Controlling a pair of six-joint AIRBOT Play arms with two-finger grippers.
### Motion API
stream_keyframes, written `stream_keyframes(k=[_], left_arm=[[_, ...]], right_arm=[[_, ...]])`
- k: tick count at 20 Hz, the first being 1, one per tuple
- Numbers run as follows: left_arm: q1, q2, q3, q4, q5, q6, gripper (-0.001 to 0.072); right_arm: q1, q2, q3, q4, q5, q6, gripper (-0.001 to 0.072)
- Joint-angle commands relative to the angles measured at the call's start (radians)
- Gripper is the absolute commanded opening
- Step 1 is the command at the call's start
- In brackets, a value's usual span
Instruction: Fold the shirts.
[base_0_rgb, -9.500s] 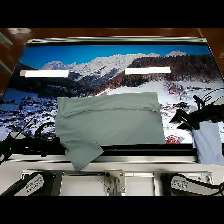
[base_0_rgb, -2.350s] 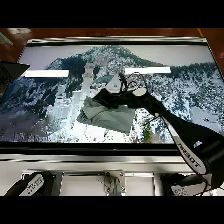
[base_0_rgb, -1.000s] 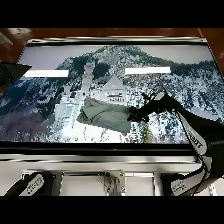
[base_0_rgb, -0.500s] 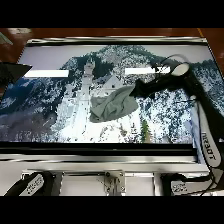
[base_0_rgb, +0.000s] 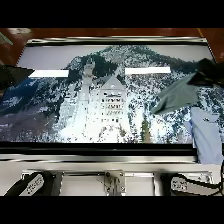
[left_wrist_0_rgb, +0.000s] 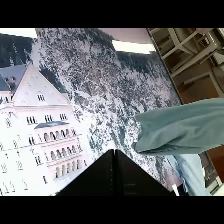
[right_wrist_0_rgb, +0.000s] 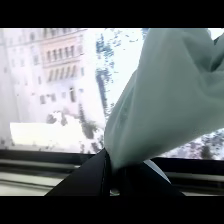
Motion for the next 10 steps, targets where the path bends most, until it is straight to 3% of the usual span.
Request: stream_keyframes(k=[1, 5, 10], left_arm=[[0.000, 0.001, 0.000, 0.000, -0.045, 0.000, 0.0036], [0.000, 0.001, 0.000, 0.000, -0.049, 0.000, 0.0036], [0.000, 0.001, 0.000, 0.000, -0.049, 0.000, 0.0036]], right_arm=[[-0.142, 0.014, 0.023, -0.097, 0.027, -0.004, 0.0067], [-0.176, 0.014, 0.023, -0.121, -0.070, -0.055, 0.0067], [-0.176, 0.013, 0.023, -0.096, -0.401, -0.087, 0.0067]])
